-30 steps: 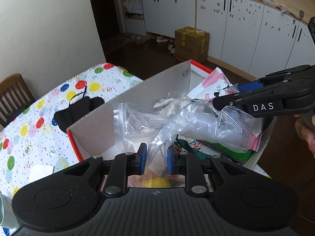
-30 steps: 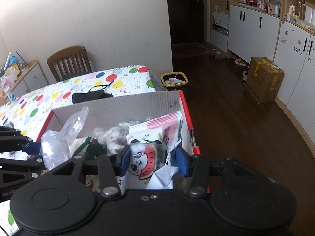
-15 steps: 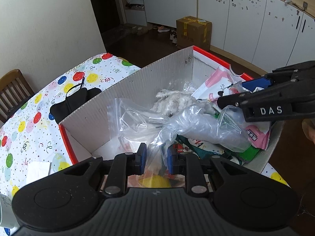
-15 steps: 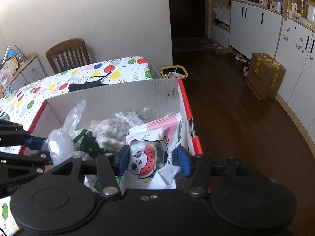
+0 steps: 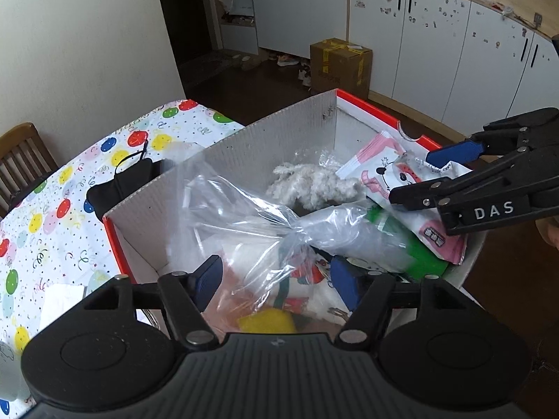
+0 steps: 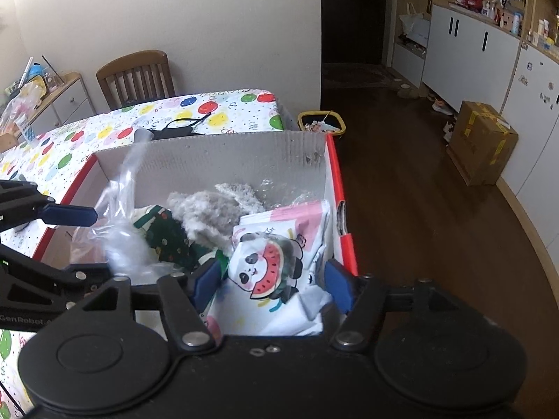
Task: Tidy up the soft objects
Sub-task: 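Open both grippers to drop the plastic bag and panda bag into the shoebox, then move both grippers back over the table toward the white tissue and black mask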
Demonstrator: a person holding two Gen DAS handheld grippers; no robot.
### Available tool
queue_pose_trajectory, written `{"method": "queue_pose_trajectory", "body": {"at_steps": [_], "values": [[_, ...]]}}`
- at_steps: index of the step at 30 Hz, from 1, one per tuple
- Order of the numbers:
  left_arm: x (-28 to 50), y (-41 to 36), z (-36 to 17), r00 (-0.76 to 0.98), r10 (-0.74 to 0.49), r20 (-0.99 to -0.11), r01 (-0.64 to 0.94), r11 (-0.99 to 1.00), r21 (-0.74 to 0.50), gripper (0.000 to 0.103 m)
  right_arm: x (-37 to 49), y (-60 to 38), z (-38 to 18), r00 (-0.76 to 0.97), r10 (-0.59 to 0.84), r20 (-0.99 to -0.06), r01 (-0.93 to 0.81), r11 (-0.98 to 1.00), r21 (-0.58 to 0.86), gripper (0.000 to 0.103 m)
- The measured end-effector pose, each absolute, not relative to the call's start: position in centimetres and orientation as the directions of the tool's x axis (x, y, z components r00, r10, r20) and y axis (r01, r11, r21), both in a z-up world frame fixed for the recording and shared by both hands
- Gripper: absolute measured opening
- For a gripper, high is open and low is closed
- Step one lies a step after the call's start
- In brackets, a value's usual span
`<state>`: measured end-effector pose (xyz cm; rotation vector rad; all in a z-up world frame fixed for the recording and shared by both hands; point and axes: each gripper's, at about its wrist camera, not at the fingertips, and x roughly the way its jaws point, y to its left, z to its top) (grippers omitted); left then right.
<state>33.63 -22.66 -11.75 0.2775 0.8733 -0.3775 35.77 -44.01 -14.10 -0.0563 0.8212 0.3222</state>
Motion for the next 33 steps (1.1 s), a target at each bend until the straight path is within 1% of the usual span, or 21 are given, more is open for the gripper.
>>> {"method": "queue_pose_trajectory", "body": {"at_steps": [2,6,12,18,21,27,29,31,33], "values": [[33.5,-22.7,-11.7,0.58,-0.209,-0.787,0.428,0.9,0.077,0.068,35.6,-44.2,-14.0,0.633,0.271,-0.725,-0.311,0.947,0.082,0.066],[33.2,-22.4,-11.4,0.571,-0.226,-0.789,0.422,0.906,0.045,0.068,35.1,-44.6,-13.6,0.632,0.286,-0.72,-0.323,0.942,0.09,0.072],[32.2,-21.7,-10.1,0.581,-0.255,-0.773,0.404,0.915,0.001,0.068,34.1,-45.0,-12.4,0.641,0.317,-0.699,-0.336,0.935,0.116,0.076],[30.7,-20.8,-8.1,0.621,-0.279,-0.733,0.386,0.922,-0.024,0.068,32.7,-44.7,-10.3,0.646,0.364,-0.671,-0.37,0.918,0.143,0.077],[30.1,-20.0,-7.2,0.64,-0.294,-0.71,0.369,0.928,-0.051,0.071,32.1,-43.9,-9.2,0.645,0.396,-0.654,-0.401,0.903,0.151,0.08],[28.8,-17.8,-5.5,0.687,-0.297,-0.663,0.326,0.942,-0.084,0.071,31.1,-41.9,-7.3,0.643,0.442,-0.626,-0.448,0.879,0.161,0.082],[28.2,-17.0,-5.0,0.7,-0.299,-0.649,0.316,0.944,-0.093,0.074,30.8,-41.1,-6.8,0.639,0.457,-0.619,-0.462,0.871,0.165,0.083],[27.7,-16.2,-4.6,0.713,-0.296,-0.636,0.307,0.947,-0.096,0.079,30.6,-40.4,-6.4,0.634,0.47,-0.614,-0.473,0.864,0.173,0.085],[27.2,-15.3,-4.2,0.731,-0.287,-0.619,0.293,0.951,-0.095,0.079,30.4,-39.6,-6.1,0.63,0.48,-0.611,-0.484,0.858,0.175,0.086]]}}
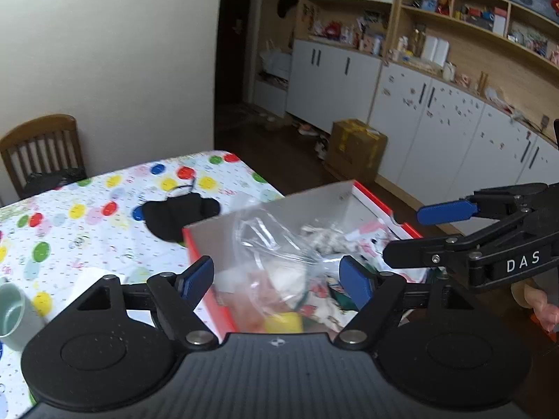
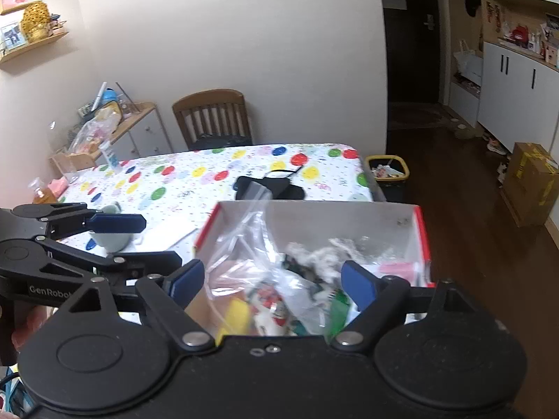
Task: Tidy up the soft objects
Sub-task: 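Move both grippers back over the table toward the white tissue and black mask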
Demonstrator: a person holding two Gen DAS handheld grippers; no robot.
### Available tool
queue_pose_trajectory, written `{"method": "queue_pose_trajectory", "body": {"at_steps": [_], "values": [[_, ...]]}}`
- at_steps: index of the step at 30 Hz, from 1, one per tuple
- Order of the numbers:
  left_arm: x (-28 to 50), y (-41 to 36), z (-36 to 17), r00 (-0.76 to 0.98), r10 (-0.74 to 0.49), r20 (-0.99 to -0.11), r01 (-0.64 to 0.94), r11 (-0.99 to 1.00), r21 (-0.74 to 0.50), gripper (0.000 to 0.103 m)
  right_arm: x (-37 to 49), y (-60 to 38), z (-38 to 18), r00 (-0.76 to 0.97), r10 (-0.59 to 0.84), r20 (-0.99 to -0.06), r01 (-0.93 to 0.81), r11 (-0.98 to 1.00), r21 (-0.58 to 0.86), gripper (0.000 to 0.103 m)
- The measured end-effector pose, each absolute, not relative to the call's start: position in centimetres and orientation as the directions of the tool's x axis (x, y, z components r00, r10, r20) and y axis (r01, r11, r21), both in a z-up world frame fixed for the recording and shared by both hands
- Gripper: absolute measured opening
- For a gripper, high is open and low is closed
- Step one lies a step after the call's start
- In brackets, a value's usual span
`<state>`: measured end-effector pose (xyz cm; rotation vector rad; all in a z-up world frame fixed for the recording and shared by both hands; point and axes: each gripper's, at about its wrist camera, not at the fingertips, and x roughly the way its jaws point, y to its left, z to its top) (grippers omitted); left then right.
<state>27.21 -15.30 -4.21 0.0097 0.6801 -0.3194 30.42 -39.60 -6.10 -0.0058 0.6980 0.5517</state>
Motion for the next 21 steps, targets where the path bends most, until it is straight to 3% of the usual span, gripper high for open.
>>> {"method": "queue_pose_trajectory", "body": {"at_steps": [14,18,21], "values": [[26.0,-6.4,-4.7,0.777,-0.192,-0.599,0.12,0.98,-0.158,0.087,31.4,-32.4,-4.7,0.59,0.528,-0.611,-0.551,0.817,0.173,0.099],[26.3,-3.7,-5.4,0.786,-0.167,-0.595,0.07,0.981,-0.182,0.103,32.6,-29.8,-4.6,0.578,0.53,-0.62,-0.564,0.809,0.165,0.101],[26.6,-2.0,-6.1,0.792,-0.144,-0.593,0.036,0.981,-0.191,0.103,33.6,-27.9,-4.8,0.567,0.531,-0.629,-0.567,0.806,0.17,0.101]]}}
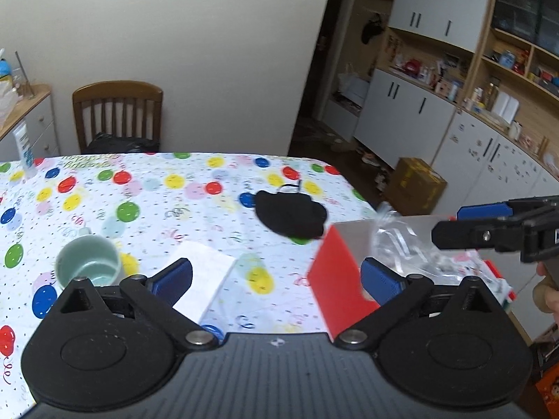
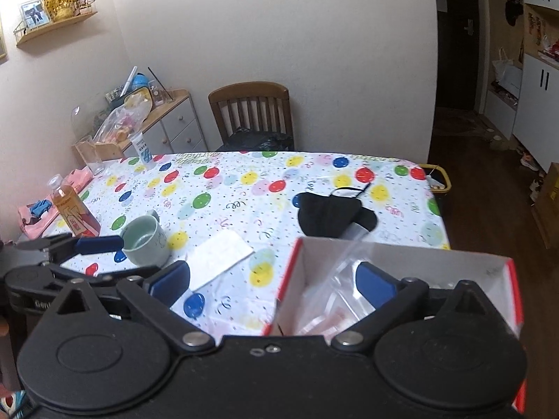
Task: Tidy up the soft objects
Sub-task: 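Move both grippers back over the table toward the white tissue and black mask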
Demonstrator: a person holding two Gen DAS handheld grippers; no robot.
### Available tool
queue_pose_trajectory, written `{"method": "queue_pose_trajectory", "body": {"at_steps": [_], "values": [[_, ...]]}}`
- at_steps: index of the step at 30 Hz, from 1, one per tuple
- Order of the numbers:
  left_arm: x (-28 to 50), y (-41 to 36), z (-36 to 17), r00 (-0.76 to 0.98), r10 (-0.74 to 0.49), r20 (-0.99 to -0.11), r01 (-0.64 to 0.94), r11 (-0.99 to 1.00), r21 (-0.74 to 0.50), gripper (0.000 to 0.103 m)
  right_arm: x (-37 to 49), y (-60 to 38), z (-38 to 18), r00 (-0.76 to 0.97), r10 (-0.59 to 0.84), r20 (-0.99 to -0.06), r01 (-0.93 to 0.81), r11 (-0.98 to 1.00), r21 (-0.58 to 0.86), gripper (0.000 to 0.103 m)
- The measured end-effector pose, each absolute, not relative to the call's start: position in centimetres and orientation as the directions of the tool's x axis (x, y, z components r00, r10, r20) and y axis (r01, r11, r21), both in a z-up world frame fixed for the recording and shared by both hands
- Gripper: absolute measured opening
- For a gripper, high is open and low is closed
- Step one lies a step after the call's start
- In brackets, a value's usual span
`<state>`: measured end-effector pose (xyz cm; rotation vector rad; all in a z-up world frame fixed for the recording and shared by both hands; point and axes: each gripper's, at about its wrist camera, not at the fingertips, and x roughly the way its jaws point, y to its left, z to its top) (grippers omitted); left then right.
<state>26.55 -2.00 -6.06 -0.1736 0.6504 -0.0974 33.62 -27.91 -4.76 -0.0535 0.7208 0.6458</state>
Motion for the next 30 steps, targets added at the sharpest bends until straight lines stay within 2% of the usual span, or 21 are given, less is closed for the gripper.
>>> {"method": "queue_pose_trajectory", "body": {"at_steps": [7,14,20,30], "values": [[28.6,0.8,-8.0,0.784,-0.127,-0.608,0.023,0.984,-0.176,0.103,37.7,-23.7,-5.3,0.573,0.498,-0.651,-0.519,0.835,0.182,0.101],[31.4,1.9,-10.8,0.79,-0.077,-0.609,0.002,0.992,-0.123,0.103,42.9,-20.9,-7.6,0.584,0.414,-0.698,-0.388,0.898,0.208,0.102],[34.2,1.8,-13.6,0.766,-0.084,-0.638,0.029,0.995,-0.096,0.103,47.7,-19.5,-10.1,0.562,0.34,-0.754,-0.263,0.938,0.227,0.102],[37.8,2.1,-17.4,0.721,-0.065,-0.69,0.034,0.998,-0.058,0.103,54.4,-16.9,-14.3,0.499,0.216,-0.839,-0.129,0.976,0.175,0.102]]}}
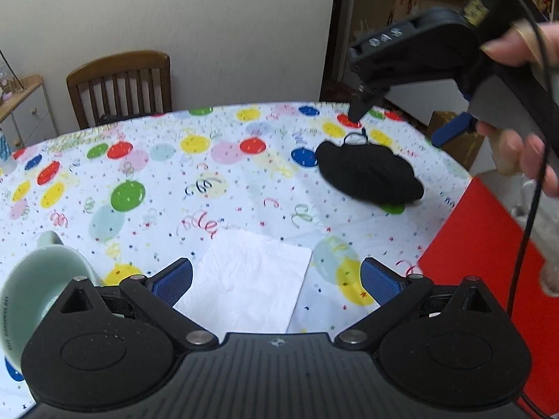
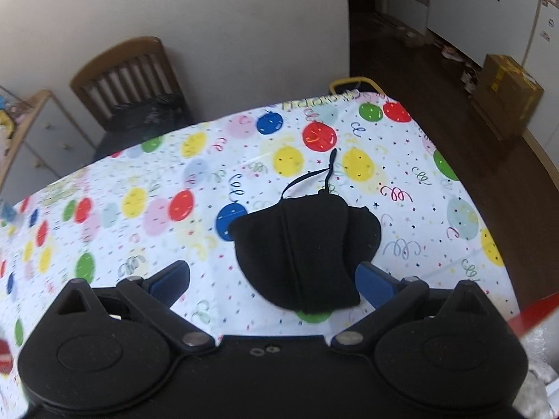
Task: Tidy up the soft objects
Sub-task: 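Move both grippers back over the table toward the white tissue and black mask, then grasp the white tissue with the left gripper while the right grasps the black face mask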
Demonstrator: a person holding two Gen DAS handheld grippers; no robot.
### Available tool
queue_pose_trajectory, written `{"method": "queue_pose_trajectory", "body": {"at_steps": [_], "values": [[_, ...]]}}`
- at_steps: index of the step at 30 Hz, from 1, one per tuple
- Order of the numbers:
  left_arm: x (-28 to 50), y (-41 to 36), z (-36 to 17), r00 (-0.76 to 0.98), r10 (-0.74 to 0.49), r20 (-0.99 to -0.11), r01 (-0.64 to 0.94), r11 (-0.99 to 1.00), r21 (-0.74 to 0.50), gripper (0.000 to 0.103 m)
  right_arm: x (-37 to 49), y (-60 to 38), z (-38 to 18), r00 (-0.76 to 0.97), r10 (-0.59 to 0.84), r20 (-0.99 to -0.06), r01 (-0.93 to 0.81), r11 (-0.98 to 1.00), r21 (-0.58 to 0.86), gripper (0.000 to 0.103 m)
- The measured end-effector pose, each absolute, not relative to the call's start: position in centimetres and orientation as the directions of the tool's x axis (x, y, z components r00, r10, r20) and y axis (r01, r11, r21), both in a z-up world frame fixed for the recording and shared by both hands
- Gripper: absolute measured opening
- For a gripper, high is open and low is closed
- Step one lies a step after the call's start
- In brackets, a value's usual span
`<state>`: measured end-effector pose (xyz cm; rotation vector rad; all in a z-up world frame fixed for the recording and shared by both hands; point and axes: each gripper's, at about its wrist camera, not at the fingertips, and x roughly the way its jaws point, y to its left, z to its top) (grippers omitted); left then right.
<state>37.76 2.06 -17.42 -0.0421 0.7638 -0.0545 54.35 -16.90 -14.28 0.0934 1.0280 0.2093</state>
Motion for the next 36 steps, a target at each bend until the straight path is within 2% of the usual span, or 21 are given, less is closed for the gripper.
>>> {"method": "queue_pose_trajectory", "body": {"at_steps": [4,11,12,16,18,20,22,26,27,30,32,33,35,36], "values": [[38.2,1.2,-18.4,0.718,-0.043,-0.695,0.065,0.998,0.004,0.103,55.8,-16.0,-16.1,0.464,0.16,-0.871,-0.083,0.987,0.137,0.101],[39.4,0.7,-19.5,0.697,-0.016,-0.717,0.053,0.998,0.029,0.102,56.9,-14.4,-17.8,0.437,0.091,-0.895,-0.096,0.994,0.054,0.1],[39.6,0.8,-19.7,0.691,-0.015,-0.723,0.049,0.998,0.025,0.1,57.0,-14.1,-17.8,0.432,0.085,-0.898,-0.105,0.994,0.043,0.1],[40.2,1.0,-20.5,0.658,-0.015,-0.753,0.032,0.999,0.008,0.083,57.3,-12.6,-18.4,0.406,0.031,-0.913,-0.146,0.989,-0.031,0.098],[40.4,1.3,-20.9,0.644,-0.009,-0.765,0.014,1.0,0.0,0.079,57.4,-12.2,-18.7,0.405,0.005,-0.914,-0.154,0.986,-0.063,0.097],[40.3,1.4,-20.8,0.65,0.0,-0.76,0.004,1.0,0.003,0.077,57.7,-12.0,-19.0,0.397,-0.008,-0.918,-0.153,0.985,-0.075,0.092],[40.3,1.5,-20.8,0.652,0.004,-0.758,0.001,1.0,0.005,0.067,57.9,-11.8,-19.1,0.396,-0.014,-0.918,-0.155,0.985,-0.081,0.081],[40.3,1.8,-20.6,0.658,0.015,-0.753,-0.014,1.0,0.008,0.058,57.9,-11.3,-19.6,0.388,-0.019,-0.921,-0.176,0.98,-0.094,0.063],[40.3,1.9,-20.6,0.659,0.018,-0.752,-0.019,1.0,0.008,0.053,57.8,-11.2,-19.8,0.392,-0.029,-0.92,-0.177,0.978,-0.106,0.054],[40.2,2.0,-20.5,0.663,0.032,-0.748,-0.028,0.999,0.018,0.041,57.6,-11.4,-19.9,0.401,-0.019,-0.916,-0.176,0.98,-0.097,0.049],[40.2,2.1,-20.5,0.667,0.037,-0.744,-0.035,0.999,0.019,0.037,57.5,-11.3,-19.8,0.41,-0.019,-0.912,-0.178,0.979,-0.1,0.039],[40.2,2.1,-20.5,0.668,0.037,-0.743,-0.036,0.999,0.017,0.032,57.4,-11.3,-19.8,0.413,-0.02,-0.911,-0.178,0.979,-0.102,0.031],[40.2,2.4,-20.4,0.669,0.036,-0.742,-0.048,0.999,0.005,0.025,57.3,-11.6,-19.7,0.42,-0.006,-0.908,-0.175,0.981,-0.087,0.026],[40.3,2.5,-20.4,0.669,0.035,-0.742,-0.056,0.998,-0.004,0.02,57.2,-11.8,-19.7,0.425,0.004,-0.905,-0.173,0.982,-0.077,0.018]]}}
